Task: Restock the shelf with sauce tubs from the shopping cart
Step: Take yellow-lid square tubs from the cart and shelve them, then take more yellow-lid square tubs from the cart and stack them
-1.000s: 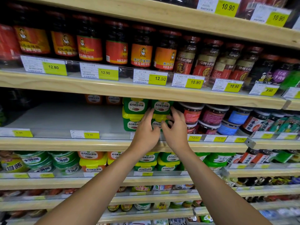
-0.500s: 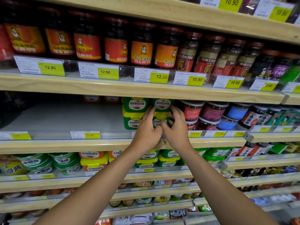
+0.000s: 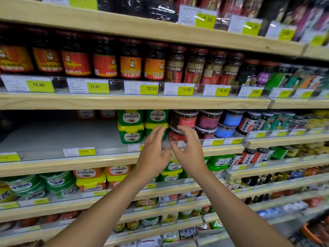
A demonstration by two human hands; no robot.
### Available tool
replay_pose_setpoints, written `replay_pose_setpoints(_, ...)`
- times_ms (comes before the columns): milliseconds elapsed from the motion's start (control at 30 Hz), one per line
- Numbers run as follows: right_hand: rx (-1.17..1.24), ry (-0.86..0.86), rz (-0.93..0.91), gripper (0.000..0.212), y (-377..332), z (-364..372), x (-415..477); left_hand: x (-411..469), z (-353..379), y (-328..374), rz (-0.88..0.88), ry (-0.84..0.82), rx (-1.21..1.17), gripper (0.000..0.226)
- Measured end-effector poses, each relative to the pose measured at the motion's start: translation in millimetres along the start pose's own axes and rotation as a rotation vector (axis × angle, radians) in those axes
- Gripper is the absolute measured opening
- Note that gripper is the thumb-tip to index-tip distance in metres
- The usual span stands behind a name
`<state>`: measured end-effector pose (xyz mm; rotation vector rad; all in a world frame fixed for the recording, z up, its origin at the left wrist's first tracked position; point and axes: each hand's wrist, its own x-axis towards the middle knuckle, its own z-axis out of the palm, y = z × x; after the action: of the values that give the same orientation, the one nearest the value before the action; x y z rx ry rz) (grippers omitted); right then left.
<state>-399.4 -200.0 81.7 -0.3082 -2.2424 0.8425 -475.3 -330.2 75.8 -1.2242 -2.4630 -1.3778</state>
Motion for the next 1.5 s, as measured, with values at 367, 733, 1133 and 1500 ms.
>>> replay_pose_setpoints(367,-0.674,-0.217,0.155,0.085,110,-191,-164,-88,145,78,0.296,-0.306,0.520,0.087)
replay_pose_setpoints(733,-0.705,-0.171,0.607,0.088,195,-359,-359,-179,342,175,0.379,-0.700,0.473,0.081)
replay_pose_setpoints(1133,-0.538,0.043,1.081,0.084,272,-471,-437,-183,511,272,0.468,-0.992,0.312,0.080)
replay_pose_setpoints(1500,-0.458,0.121,1.280,0.089,398,-554,-402,-95,683,327,0.445,-1.193,0.149,0.080)
